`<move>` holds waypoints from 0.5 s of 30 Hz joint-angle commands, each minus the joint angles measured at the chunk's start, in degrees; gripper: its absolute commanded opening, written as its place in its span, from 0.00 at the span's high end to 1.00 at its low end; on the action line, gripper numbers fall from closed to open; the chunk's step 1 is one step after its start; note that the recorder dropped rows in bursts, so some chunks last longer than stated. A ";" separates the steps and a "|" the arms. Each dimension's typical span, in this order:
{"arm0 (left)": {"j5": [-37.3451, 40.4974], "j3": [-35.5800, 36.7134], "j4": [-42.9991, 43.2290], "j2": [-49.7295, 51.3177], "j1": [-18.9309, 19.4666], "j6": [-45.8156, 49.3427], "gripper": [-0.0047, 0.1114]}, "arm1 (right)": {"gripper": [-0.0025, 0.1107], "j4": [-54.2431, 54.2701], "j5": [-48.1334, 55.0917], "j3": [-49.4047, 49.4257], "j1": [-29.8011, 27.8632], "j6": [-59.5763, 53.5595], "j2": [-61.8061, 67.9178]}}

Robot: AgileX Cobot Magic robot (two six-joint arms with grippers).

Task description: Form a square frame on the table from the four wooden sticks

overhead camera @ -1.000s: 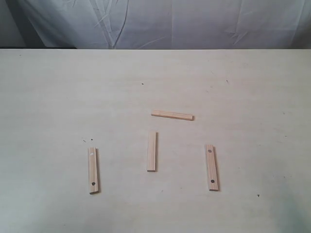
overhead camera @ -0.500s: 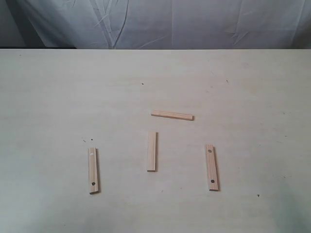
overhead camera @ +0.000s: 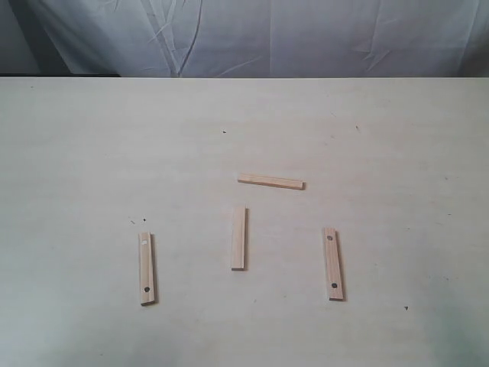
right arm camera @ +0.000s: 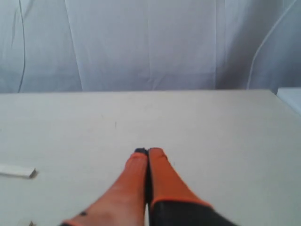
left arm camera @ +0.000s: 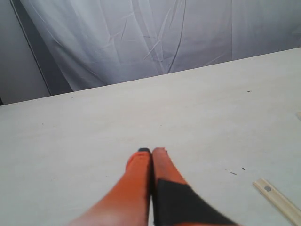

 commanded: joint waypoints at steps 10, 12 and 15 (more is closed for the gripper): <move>-0.36 0.25 0.03 -0.35 0.19 -0.16 0.96 | 0.98 1.09 -14.84 0.06 -0.30 -0.01 -0.40; -0.36 0.25 0.03 -0.35 0.19 -0.16 0.96 | 0.98 1.09 -14.71 0.06 -0.30 -0.01 -0.40; -0.36 0.25 0.03 -0.35 0.19 -0.16 0.96 | 0.98 0.95 -14.56 0.06 -0.30 -0.01 -0.40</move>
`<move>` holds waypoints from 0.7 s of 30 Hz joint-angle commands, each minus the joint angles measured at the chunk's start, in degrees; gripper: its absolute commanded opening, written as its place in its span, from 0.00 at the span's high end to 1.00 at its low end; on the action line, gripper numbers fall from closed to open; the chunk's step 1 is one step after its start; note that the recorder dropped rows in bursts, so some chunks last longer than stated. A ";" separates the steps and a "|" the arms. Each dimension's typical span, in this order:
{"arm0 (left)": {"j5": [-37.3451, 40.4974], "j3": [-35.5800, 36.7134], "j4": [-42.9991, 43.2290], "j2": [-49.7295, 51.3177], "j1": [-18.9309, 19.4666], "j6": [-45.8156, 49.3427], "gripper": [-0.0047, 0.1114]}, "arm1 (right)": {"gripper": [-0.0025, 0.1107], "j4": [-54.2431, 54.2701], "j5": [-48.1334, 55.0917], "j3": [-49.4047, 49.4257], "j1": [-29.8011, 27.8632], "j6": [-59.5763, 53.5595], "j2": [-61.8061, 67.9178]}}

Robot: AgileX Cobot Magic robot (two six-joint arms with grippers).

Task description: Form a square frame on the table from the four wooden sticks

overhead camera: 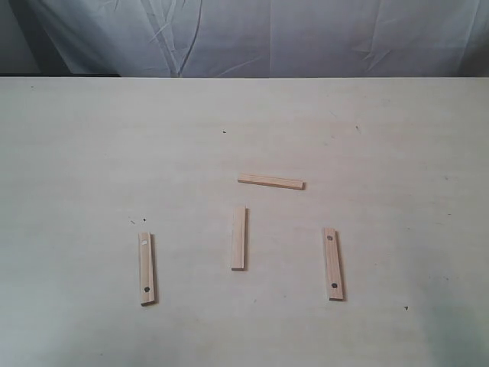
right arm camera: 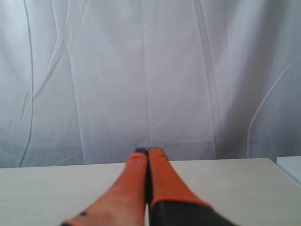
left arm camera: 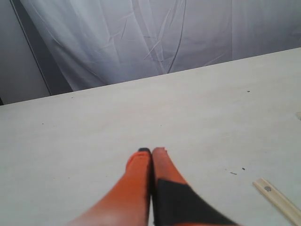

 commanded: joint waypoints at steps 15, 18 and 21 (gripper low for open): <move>-0.36 0.25 0.03 -0.35 0.19 -0.16 0.96 | 0.98 2.81 33.31 -21.72 -0.30 0.11 16.49; -0.36 0.25 0.03 -0.35 0.19 -0.16 0.96 | 0.98 3.46 38.87 -25.30 -0.30 0.11 22.96; -0.36 0.25 0.03 -0.35 0.19 -0.16 0.96 | 0.98 2.17 37.81 -25.21 -0.30 0.00 26.75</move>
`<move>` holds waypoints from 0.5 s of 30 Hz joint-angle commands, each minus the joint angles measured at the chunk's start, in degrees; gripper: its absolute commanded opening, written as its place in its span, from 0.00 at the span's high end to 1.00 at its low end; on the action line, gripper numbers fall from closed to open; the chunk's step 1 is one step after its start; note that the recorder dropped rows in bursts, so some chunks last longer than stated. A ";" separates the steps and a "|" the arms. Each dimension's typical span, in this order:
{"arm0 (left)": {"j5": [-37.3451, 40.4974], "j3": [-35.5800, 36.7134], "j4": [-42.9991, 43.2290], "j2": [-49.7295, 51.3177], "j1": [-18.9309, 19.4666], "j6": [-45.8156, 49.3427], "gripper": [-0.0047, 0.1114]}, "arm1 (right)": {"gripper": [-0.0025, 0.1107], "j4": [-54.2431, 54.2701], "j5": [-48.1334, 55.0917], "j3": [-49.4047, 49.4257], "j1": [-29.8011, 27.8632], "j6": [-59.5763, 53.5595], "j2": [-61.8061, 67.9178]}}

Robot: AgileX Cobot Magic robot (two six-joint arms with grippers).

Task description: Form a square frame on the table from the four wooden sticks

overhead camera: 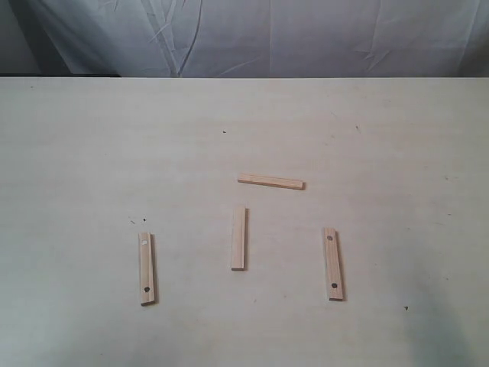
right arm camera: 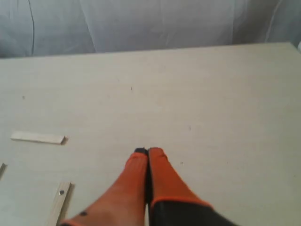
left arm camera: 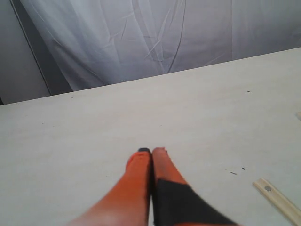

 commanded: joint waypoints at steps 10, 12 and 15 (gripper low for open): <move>-0.36 0.25 0.03 -0.35 0.19 -0.16 0.96 | 0.98 1.89 1.92 -1.54 -0.30 0.25 17.53; -0.36 0.25 0.03 -0.35 0.19 -0.16 0.96 | 0.98 4.01 2.92 -2.72 -0.30 0.25 20.96; -0.36 0.25 0.03 -0.35 0.19 -0.16 0.96 | 0.98 9.16 5.00 -5.28 -0.20 0.25 27.70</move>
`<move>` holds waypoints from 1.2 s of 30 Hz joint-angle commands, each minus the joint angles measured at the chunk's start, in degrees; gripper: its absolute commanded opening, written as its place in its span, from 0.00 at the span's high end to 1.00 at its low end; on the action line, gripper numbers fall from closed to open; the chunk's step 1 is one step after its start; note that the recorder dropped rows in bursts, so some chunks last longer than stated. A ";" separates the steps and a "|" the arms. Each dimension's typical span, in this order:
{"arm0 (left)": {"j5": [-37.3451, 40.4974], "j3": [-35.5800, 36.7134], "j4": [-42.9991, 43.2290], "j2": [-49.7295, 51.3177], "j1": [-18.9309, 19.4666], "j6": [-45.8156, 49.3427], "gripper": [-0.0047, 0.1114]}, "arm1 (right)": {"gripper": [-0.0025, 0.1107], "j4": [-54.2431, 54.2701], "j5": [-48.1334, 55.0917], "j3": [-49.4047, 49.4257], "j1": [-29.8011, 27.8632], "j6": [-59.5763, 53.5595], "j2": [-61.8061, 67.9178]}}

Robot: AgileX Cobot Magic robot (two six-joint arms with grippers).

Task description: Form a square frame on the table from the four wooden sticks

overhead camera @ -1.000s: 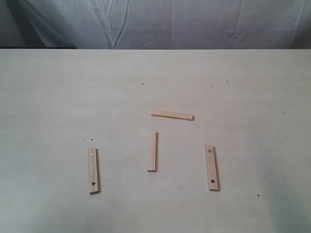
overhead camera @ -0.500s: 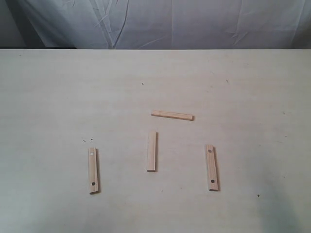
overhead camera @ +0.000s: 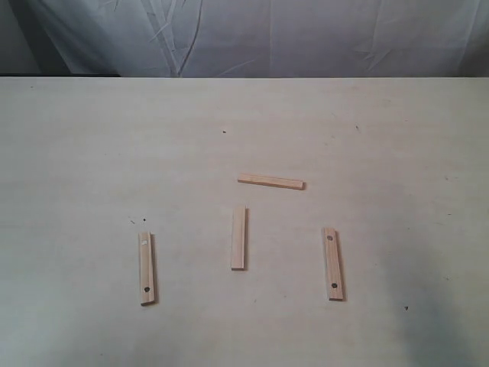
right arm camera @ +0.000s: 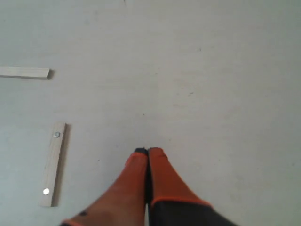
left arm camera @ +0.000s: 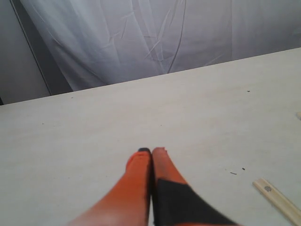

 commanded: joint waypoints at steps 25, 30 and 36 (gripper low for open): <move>-0.36 0.25 0.03 -0.35 0.19 -0.16 0.96 | 0.60 -15.68 -2.83 -25.20 34.99 44.61 60.47; -0.36 0.25 0.03 -0.35 0.19 -0.16 0.96 | 0.60 -16.80 -2.85 -25.20 35.08 46.30 64.85; -0.36 0.25 0.03 -0.35 0.19 -0.16 0.96 | 0.98 -16.29 -2.82 -25.20 35.72 44.75 65.70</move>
